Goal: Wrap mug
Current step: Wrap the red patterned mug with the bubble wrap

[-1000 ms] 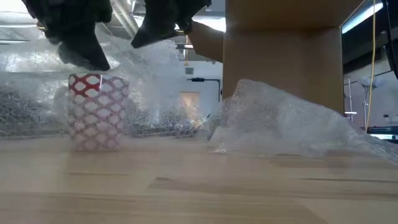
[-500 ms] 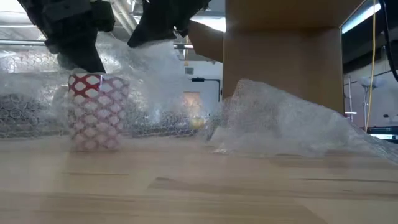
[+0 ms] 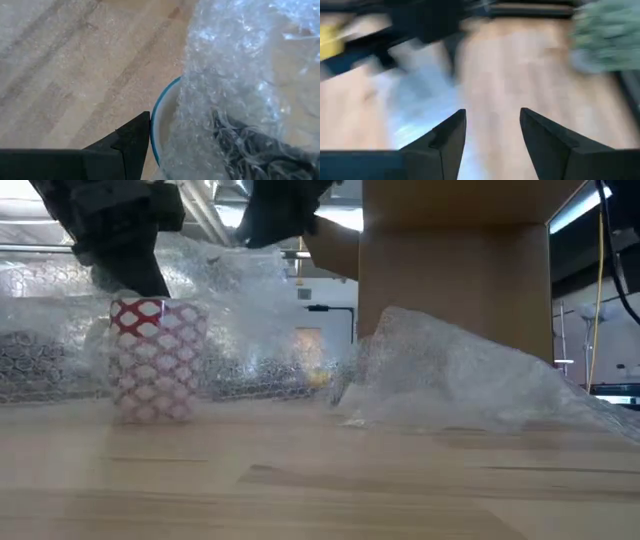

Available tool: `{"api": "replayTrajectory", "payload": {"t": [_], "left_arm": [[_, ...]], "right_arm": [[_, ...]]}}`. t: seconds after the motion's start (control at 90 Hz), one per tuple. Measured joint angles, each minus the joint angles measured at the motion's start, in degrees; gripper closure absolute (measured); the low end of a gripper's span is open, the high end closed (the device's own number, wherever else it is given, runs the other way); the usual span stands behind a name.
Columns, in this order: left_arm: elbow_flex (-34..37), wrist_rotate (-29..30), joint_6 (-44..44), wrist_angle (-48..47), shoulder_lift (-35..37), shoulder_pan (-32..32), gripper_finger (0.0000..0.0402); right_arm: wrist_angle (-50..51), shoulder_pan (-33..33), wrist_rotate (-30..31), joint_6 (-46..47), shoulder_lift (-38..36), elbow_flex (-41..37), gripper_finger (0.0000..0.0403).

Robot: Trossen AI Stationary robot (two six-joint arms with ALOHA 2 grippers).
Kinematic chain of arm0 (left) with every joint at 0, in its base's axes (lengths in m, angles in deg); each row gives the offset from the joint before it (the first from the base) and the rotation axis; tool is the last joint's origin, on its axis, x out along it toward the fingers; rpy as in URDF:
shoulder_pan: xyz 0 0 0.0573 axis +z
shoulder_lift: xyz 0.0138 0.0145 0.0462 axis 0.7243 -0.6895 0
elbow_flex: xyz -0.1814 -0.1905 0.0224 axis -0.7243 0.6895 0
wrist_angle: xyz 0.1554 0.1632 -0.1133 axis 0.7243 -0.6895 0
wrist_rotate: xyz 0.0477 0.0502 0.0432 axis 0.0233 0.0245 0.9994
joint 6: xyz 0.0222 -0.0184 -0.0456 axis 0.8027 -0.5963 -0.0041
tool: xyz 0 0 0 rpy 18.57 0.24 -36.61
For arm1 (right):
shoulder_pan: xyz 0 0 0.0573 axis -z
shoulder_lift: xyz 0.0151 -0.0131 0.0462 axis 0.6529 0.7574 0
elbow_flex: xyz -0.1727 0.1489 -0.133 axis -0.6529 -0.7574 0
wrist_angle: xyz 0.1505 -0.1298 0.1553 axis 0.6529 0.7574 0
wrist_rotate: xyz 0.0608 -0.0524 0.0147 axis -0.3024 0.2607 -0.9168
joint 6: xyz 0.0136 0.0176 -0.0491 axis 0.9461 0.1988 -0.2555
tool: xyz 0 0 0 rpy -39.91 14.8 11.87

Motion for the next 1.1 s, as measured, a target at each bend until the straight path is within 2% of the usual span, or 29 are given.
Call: {"api": "replayTrajectory", "payload": {"t": [0.122,0.322,0.5,0.589,0.633,0.789,0.944,1.1], "left_arm": [[0.0,-0.11,0.73,0.0,0.01,0.0,0.0211],[0.0,-0.11,0.91,0.01,0.01,0.0,0.0211],[0.0,-0.17,1.19,0.05,0.01,0.0,0.0211],[-0.38,-1.03,1.22,-0.37,0.03,0.0,0.0211],[-0.92,-1.67,1.3,-0.73,0.07,0.0,0.0211],[-5.64,-3.69,1.13,-6.64,0.82,-0.02,0.0211],[-12.71,-5.17,-0.63,-16.3,2.51,-0.1,0.0211],[-15.64,-9.49,-8.8,-26.63,4.37,-1.1,0.0211]], "right_arm": [[-4.94,-3.64,3.28,-0.3,0.69,-6.18,0.024],[-23.03,-4.59,6.61,0.46,0.61,-14.67,0.0261],[-30.67,-3.78,3.21,0.9,2.72,-15.84,0.0333],[-31.34,-3.81,1.2,0.9,4.61,-15.87,0.0383],[-31.15,-3.81,1.25,0.89,5.44,-15.89,0.0395],[-31.51,-3.83,1.93,0.9,6.17,-15.85,0.0387],[-31.32,-3.83,1.95,0.9,6.25,-15.84,0.0401],[-31.23,-3.78,1.97,0.83,6.09,-15.84,0.0399]]}}
